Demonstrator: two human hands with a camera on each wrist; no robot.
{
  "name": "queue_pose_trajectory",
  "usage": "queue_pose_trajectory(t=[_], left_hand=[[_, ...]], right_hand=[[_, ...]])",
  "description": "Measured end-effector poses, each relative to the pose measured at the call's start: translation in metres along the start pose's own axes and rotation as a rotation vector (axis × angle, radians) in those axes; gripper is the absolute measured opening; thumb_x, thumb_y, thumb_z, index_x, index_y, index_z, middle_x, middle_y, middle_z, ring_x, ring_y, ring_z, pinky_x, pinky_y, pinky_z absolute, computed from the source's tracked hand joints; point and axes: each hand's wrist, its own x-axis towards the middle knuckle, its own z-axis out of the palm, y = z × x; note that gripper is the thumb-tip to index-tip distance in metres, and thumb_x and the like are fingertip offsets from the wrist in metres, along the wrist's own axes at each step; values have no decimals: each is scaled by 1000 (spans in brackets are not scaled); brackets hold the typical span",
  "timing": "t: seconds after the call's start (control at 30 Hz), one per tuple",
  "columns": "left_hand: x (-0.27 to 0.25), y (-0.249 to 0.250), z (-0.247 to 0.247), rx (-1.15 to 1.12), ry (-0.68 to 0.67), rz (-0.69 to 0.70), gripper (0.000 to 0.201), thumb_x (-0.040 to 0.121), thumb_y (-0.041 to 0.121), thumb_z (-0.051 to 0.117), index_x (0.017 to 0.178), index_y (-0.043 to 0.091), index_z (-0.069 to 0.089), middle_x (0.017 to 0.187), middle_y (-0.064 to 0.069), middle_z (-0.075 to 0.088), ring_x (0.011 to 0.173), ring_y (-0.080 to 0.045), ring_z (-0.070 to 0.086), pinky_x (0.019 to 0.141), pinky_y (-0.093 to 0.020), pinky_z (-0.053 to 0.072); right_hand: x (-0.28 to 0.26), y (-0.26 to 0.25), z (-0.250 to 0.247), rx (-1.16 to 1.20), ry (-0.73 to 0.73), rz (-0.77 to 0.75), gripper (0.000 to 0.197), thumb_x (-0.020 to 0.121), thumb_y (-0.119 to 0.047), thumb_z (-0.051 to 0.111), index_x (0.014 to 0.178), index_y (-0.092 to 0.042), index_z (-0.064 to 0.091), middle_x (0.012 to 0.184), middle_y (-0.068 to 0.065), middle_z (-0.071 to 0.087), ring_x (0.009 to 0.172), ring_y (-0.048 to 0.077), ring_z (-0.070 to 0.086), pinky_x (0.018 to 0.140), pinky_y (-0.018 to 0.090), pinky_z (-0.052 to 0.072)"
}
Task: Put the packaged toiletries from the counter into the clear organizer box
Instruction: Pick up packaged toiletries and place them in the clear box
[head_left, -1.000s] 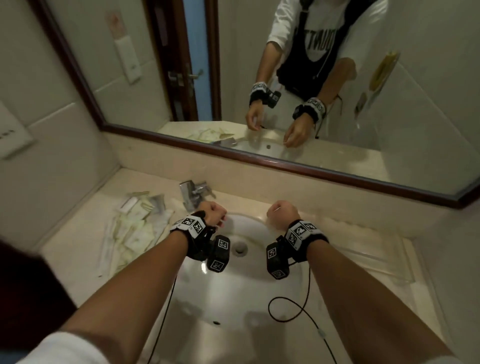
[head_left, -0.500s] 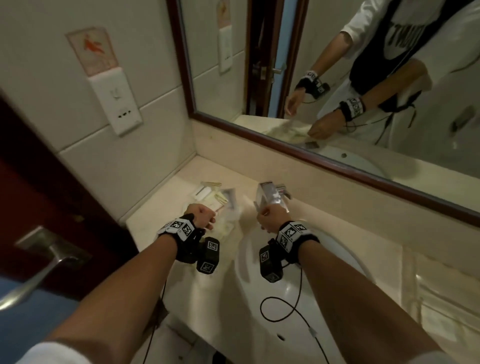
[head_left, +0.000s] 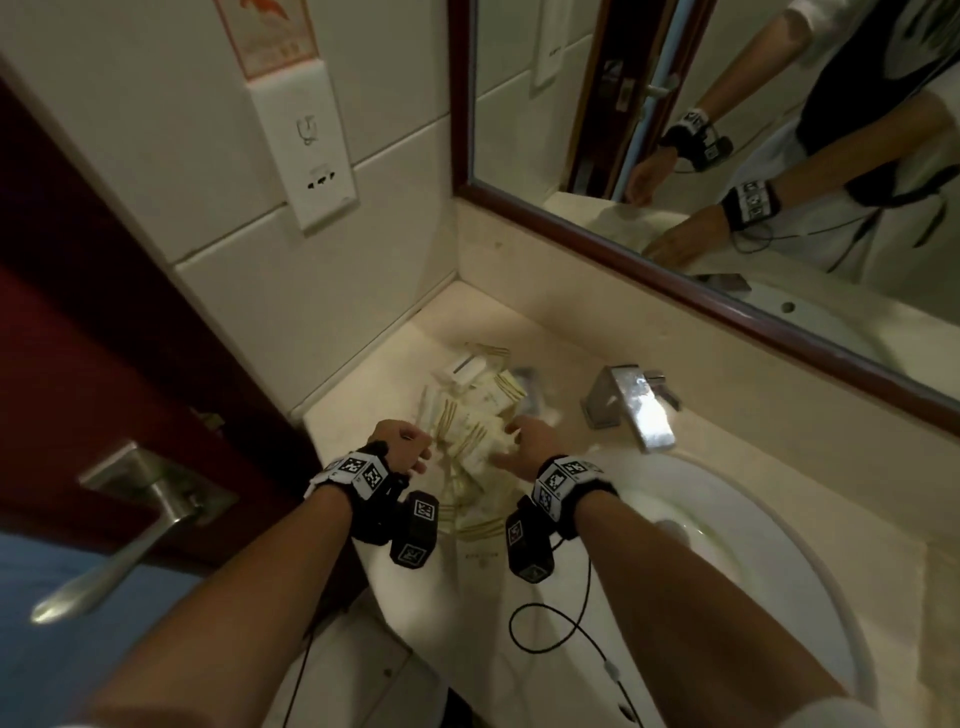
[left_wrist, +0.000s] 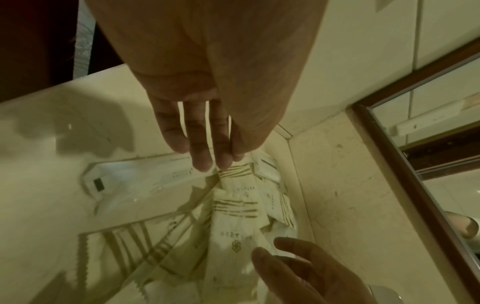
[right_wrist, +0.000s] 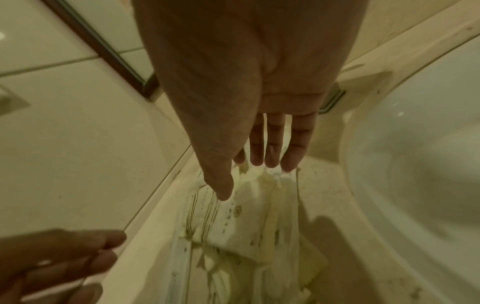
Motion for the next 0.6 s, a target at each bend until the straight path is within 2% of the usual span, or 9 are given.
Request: queue_pose_trajectory(t=[0.13, 0.2, 0.3, 0.37, 0.43, 0.5, 0.6], left_hand=[[13, -4, -6, 1, -1, -16, 13, 91, 15, 57, 87, 3, 63, 69, -7, 62, 55, -20, 58, 49, -25, 46], [18, -6, -8, 4, -2, -19, 14, 91, 14, 57, 89, 2, 63, 69, -7, 62, 55, -21, 58, 49, -25, 45], [25, -8, -9, 0, -4, -25, 13, 91, 14, 56, 89, 2, 62, 69, -8, 62, 55, -21, 57, 48, -25, 44], [28, -8, -7, -1, -10, -29, 12, 91, 13, 56, 87, 3, 63, 69, -9, 62, 54, -21, 57, 48, -24, 43], [31, -7, -4, -2, -24, -31, 12, 90, 12, 57, 84, 4, 63, 71, -10, 63, 54, -21, 57, 48, -23, 44], [34, -3, 0, 3, -30, -29, 14, 90, 12, 57, 79, 6, 63, 72, -10, 63, 55, -21, 58, 49, -24, 45], [39, 7, 8, -2, -35, -34, 14, 88, 10, 57, 80, 2, 65, 79, -18, 64, 59, -27, 58, 53, -28, 46]], right_hand=[[12, -8, 17, -142, 5, -39, 78, 73, -45, 79, 134, -9, 46, 130, 14, 47, 115, 32, 52, 96, 39, 47], [15, -9, 22, -192, 27, -58, 79, 72, -44, 79, 134, -7, 45, 128, 15, 47, 114, 33, 50, 94, 38, 46], [20, -8, 22, -222, 9, -37, 66, 73, -43, 79, 121, -5, 54, 122, 15, 49, 110, 33, 51, 92, 39, 47], [22, -8, 17, -217, -15, -33, 45, 73, -40, 79, 97, -6, 60, 109, 15, 51, 97, 29, 53, 84, 37, 49], [24, -6, 11, -139, -53, -46, 36, 77, -34, 77, 72, -10, 50, 90, 11, 49, 78, 23, 48, 68, 32, 44], [23, -3, 3, -9, -101, -60, 37, 81, -31, 75, 69, -14, 44, 77, 5, 46, 68, 20, 45, 62, 29, 37], [21, 3, -10, 119, -62, -86, 30, 83, -35, 72, 74, -16, 51, 73, 1, 49, 69, 18, 49, 64, 30, 38]])
